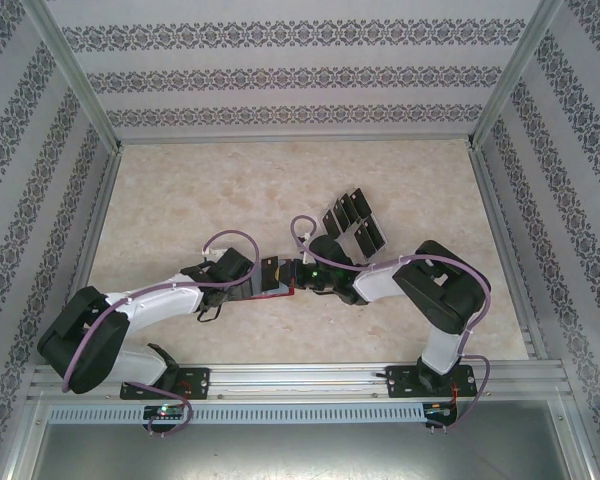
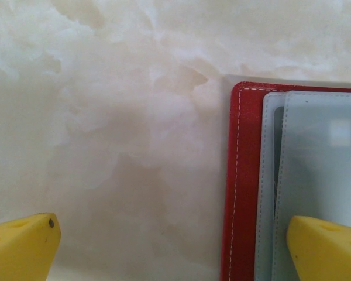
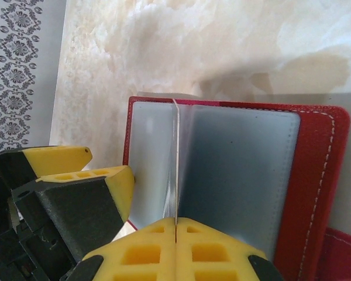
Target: Put the credit cards into the card holder
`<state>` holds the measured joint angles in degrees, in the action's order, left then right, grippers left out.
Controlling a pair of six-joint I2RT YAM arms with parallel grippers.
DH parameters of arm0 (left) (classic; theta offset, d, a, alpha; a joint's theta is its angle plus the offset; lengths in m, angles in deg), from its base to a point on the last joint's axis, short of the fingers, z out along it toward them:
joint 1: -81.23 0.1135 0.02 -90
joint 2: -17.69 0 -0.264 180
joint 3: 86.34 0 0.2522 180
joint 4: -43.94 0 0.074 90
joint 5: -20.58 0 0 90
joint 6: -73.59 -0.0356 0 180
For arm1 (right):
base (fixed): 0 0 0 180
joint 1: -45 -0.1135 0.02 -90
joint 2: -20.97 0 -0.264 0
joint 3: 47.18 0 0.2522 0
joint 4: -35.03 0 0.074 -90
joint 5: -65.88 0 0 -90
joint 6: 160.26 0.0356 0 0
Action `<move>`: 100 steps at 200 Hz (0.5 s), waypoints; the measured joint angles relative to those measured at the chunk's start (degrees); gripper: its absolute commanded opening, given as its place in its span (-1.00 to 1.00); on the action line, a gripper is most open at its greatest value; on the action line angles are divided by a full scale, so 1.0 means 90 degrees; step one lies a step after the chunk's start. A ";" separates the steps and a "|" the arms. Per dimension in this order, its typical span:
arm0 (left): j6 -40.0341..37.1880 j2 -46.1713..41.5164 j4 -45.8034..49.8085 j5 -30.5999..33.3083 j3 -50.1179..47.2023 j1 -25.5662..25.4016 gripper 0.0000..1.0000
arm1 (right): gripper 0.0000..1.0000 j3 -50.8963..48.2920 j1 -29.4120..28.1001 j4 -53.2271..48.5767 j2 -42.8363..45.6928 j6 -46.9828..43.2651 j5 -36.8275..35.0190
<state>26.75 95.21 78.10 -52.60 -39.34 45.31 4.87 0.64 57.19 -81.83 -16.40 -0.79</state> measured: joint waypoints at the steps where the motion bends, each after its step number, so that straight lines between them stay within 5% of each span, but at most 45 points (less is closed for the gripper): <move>1: 0.0000 0.0000 0.0000 0.0000 0.0000 -0.0002 1.00 | -1.00 0.0000 0.0000 0.0005 -0.0002 0.0005 0.0000; 100: 0.0204 -0.0063 0.0250 0.0146 0.0000 -0.0002 0.99 | -1.00 -0.0189 0.0000 0.0563 -0.0238 0.0532 0.0180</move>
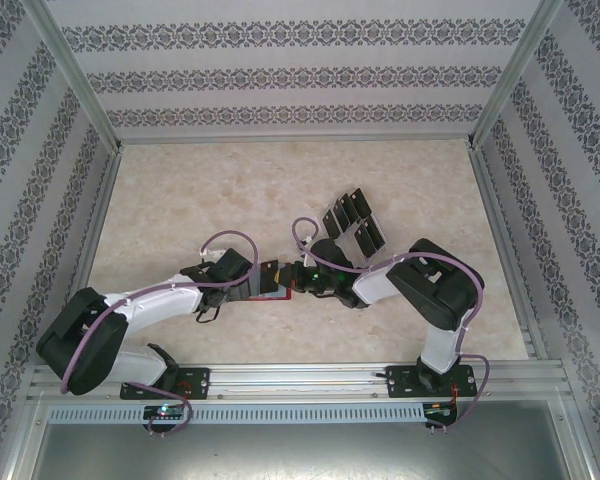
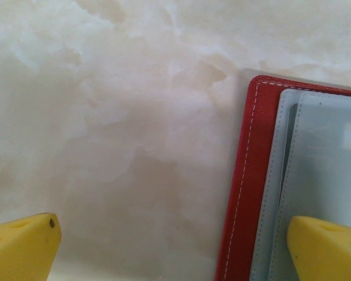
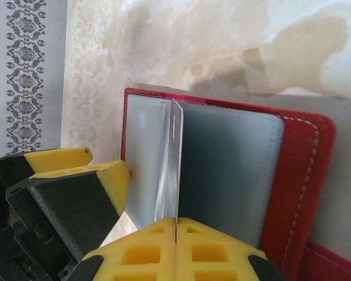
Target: Put the credit cards into the card holder
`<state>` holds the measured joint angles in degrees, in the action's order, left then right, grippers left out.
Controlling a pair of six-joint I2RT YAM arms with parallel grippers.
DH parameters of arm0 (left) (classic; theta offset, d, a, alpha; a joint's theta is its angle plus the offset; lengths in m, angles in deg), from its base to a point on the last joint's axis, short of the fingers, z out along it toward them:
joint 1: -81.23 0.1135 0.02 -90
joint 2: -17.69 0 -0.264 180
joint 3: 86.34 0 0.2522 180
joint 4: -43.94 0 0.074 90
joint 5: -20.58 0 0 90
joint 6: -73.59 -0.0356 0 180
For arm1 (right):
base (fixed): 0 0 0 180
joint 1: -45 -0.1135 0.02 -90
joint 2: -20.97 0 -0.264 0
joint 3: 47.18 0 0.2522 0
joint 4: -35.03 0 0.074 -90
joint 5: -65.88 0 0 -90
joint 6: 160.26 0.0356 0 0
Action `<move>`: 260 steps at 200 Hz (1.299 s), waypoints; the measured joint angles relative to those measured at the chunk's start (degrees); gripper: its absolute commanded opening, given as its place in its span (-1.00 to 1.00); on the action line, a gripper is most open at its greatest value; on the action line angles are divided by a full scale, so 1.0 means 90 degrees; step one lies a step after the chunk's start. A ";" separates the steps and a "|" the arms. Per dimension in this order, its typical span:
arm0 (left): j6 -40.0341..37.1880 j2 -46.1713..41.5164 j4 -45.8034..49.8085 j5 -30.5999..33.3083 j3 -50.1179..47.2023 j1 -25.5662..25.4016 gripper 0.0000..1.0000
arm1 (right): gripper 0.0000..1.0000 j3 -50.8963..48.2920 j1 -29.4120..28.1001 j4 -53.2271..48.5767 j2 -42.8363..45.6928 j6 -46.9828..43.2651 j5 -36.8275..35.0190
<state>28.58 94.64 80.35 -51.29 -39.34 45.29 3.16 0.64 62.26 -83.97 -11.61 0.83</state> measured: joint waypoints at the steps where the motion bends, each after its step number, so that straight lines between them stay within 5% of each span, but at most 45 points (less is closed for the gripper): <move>1: 0.0007 -0.0005 0.0012 0.0002 0.0000 0.0000 0.99 | -1.00 -0.0002 0.0000 0.0005 0.0000 0.0007 -0.0002; 260: 0.0180 -0.0024 0.0124 0.0073 -0.0012 0.0000 0.98 | -1.00 -0.0124 -0.0063 0.0981 -0.0374 0.0828 -0.0049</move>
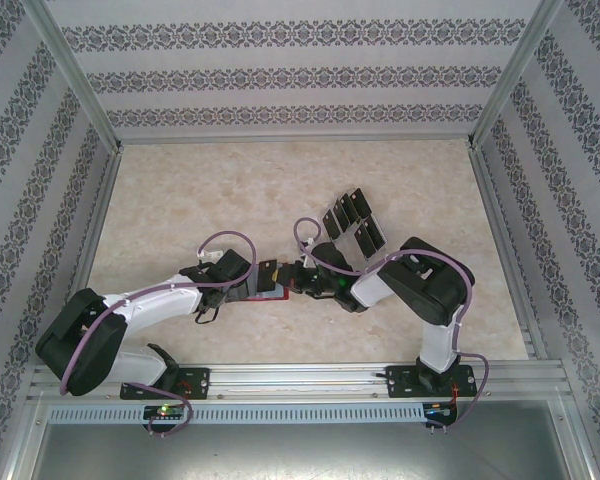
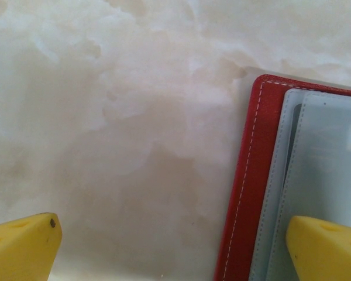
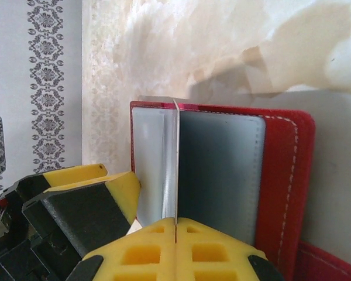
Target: Put the credit cards into the card holder
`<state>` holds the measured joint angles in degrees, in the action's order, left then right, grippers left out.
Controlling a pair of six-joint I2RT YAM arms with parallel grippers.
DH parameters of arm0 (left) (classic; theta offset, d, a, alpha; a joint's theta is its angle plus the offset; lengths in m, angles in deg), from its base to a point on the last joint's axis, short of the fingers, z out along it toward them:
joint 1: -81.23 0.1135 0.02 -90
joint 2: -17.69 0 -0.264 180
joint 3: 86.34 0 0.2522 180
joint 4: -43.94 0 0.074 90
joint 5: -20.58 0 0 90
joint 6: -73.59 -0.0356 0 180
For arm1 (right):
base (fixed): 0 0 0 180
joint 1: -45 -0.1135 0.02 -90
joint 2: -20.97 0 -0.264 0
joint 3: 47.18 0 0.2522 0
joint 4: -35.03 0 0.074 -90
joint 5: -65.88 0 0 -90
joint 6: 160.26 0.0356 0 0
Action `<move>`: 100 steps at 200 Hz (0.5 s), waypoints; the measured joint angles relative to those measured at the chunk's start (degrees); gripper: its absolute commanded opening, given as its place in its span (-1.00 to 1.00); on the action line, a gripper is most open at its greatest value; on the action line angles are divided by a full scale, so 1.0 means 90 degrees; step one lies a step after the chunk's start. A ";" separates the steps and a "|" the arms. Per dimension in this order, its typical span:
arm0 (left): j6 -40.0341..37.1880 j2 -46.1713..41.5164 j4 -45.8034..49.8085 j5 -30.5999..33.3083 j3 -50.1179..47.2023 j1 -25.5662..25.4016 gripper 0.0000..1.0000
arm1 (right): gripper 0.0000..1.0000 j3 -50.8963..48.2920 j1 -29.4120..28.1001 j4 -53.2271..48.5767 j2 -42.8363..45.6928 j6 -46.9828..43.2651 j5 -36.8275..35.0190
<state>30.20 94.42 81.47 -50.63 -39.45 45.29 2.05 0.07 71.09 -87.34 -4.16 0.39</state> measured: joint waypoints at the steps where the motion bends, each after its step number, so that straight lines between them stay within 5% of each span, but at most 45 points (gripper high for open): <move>1: 0.0000 0.0000 0.0000 0.0000 0.0000 0.0000 0.99 | -1.00 0.0000 -0.0005 0.0002 -0.0002 -0.0002 0.0000; 100: 0.0024 -0.0002 0.0000 0.0063 -0.0012 0.0000 0.99 | -1.00 -0.0158 -0.0039 0.0253 0.0017 0.0141 -0.0063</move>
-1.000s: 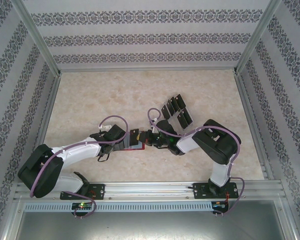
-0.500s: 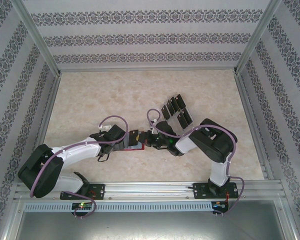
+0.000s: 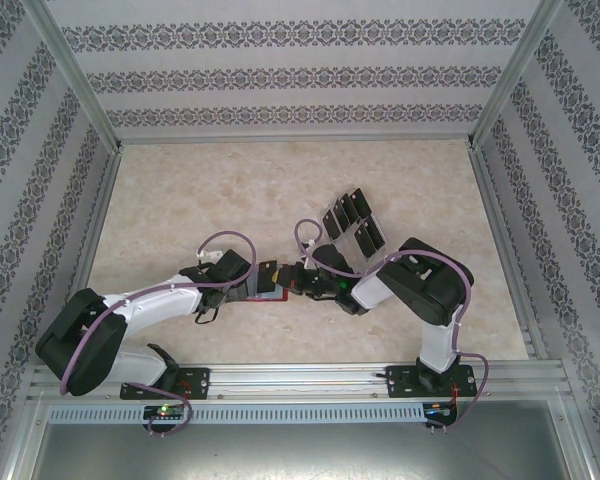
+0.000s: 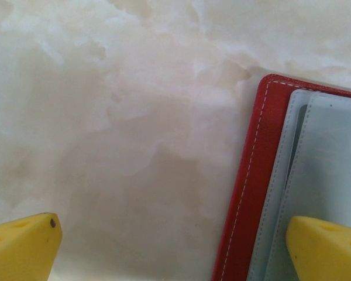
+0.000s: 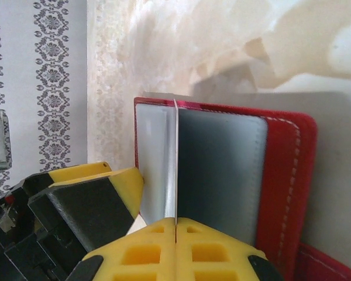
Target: Put the credit cards into the card holder
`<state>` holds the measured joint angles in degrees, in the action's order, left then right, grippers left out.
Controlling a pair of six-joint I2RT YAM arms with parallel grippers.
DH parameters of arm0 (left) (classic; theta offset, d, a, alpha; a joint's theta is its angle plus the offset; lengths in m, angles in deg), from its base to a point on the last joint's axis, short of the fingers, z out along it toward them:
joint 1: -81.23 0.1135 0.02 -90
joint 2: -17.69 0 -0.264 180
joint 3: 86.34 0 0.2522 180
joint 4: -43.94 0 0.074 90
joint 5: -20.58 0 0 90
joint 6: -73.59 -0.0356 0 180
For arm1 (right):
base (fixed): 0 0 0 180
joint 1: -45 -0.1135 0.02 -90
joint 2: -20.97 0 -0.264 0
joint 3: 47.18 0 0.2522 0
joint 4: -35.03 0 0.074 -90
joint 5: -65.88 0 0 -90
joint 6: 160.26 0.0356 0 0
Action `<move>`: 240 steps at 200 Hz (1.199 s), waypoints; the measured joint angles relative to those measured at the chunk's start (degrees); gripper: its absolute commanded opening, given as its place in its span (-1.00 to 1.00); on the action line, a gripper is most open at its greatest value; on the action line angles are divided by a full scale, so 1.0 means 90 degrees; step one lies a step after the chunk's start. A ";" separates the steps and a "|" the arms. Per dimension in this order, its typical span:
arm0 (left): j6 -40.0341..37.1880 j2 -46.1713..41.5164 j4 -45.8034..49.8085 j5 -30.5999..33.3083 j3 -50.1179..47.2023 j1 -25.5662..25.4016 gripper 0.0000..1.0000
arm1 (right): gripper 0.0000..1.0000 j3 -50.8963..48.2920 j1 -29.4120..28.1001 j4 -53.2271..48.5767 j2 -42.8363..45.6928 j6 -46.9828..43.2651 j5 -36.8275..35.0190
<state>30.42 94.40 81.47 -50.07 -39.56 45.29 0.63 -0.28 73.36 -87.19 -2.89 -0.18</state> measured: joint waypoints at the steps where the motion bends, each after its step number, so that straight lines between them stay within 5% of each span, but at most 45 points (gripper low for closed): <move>1: 0.0000 0.0000 0.0002 0.0000 0.0000 0.0000 0.98 | -1.00 -0.0005 0.0000 0.0000 0.0002 0.0000 -0.0002; 240: 0.0022 -0.0080 0.0002 0.0034 -0.0066 0.0000 0.99 | -1.00 0.0051 -0.0209 0.0153 -0.0002 0.0153 -0.0185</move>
<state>30.62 93.68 81.49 -49.76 -40.15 45.29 1.09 -2.16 74.74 -87.21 -1.51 -1.84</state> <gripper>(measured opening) 0.994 0.053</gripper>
